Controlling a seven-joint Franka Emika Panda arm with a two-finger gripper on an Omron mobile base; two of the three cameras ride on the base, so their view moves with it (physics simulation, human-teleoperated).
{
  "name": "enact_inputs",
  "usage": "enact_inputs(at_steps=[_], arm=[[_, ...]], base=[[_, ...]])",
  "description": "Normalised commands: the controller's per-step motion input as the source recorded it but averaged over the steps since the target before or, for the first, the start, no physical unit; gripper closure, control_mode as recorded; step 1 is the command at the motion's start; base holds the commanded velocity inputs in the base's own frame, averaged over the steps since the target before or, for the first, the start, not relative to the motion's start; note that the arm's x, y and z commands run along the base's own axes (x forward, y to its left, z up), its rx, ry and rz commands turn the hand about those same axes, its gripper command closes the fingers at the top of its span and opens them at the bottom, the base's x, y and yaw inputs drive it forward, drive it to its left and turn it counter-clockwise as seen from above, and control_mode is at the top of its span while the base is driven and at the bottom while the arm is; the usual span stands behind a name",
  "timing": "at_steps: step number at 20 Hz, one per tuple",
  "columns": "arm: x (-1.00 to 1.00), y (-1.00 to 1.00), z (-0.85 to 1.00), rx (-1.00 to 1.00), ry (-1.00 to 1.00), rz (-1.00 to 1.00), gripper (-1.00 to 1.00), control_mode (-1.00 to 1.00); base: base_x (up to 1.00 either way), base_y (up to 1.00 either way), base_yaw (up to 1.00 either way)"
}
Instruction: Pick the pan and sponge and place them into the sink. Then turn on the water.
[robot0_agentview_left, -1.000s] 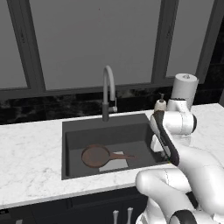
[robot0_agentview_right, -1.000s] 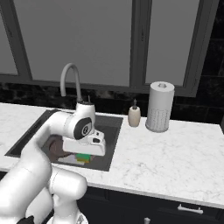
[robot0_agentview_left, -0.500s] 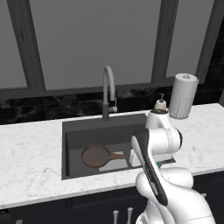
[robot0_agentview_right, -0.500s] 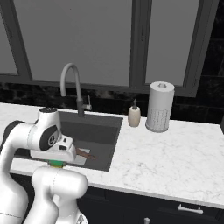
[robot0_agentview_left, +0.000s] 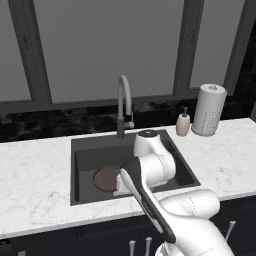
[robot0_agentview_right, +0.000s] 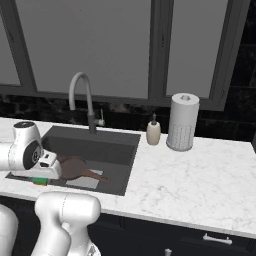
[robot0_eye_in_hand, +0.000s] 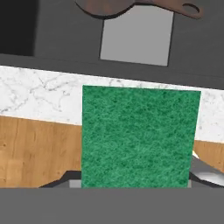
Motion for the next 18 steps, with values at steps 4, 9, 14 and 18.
enact_inputs(at_steps=[4,9,14,18], arm=[[0.71,0.82,0.00,0.00,0.00,-0.01,1.00,-1.00],[0.95,0.57,0.00,0.00,0.00,-0.05,1.00,-1.00],[0.97,0.25,-0.02,0.00,0.00,-0.04,1.00,-1.00],[0.85,0.11,-0.19,0.00,0.00,-0.01,1.00,-1.00]], base=[[0.00,0.00,0.00],[0.00,0.00,0.00],[0.00,0.00,0.00],[0.00,0.00,0.00]])
